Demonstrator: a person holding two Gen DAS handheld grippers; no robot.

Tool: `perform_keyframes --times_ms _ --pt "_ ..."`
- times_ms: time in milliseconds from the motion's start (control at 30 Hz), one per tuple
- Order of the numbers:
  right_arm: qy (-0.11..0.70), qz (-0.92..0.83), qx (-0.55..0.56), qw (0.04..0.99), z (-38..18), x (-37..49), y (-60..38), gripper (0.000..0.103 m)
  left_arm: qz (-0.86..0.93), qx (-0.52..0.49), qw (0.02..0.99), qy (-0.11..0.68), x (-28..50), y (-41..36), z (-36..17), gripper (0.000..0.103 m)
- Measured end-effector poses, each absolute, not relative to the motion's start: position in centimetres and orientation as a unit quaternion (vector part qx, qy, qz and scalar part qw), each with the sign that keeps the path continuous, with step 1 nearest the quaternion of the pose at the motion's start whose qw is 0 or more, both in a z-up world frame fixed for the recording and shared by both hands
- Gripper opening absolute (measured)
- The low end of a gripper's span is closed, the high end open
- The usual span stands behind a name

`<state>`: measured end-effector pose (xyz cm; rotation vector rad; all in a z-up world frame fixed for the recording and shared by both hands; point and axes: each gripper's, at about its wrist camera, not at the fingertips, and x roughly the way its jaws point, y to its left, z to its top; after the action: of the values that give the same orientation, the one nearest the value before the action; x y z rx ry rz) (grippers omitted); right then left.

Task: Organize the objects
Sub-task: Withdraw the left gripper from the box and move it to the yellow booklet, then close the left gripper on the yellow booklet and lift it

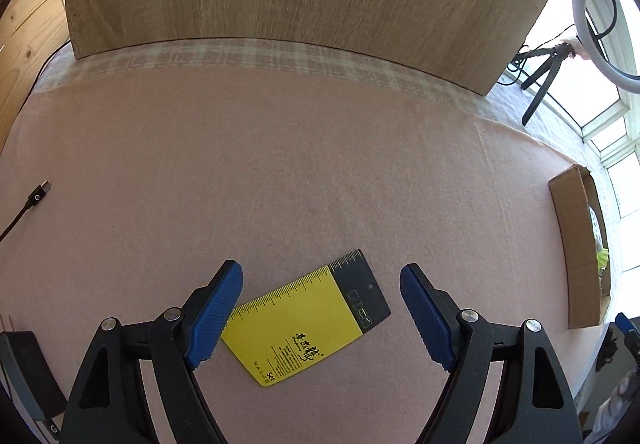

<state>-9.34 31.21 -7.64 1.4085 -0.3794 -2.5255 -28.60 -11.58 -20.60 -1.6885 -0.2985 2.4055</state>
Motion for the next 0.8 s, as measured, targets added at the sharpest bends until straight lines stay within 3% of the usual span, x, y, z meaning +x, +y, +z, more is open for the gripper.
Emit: perform_keyframes --times_ms 267,433,500,667,800 --pt "-0.133 -0.857 0.484 0.115 -7.9 -9.6 31.1 0.069 0.799 -0.583 0.123 -0.081 -26.4 -10.3 -21.5 0.081" --pt "-0.132 -0.854 0.487 0.128 -8.0 -9.9 30.3 0.069 0.805 -0.580 0.121 0.024 -23.6 -6.7 -21.7 0.080" --pt "-0.127 -0.852 0.490 0.133 -8.1 -10.0 29.9 0.069 0.808 -0.574 0.107 0.079 -22.7 -5.1 -22.0 0.078" --pt "-0.109 -0.854 0.488 0.141 -7.8 -9.5 28.9 0.069 0.812 -0.570 0.106 0.071 -22.3 -4.3 -21.6 0.058" --pt "-0.108 -0.854 0.487 0.144 -7.7 -9.2 28.8 0.069 0.813 -0.569 0.105 0.069 -22.4 -3.7 -21.5 0.058"
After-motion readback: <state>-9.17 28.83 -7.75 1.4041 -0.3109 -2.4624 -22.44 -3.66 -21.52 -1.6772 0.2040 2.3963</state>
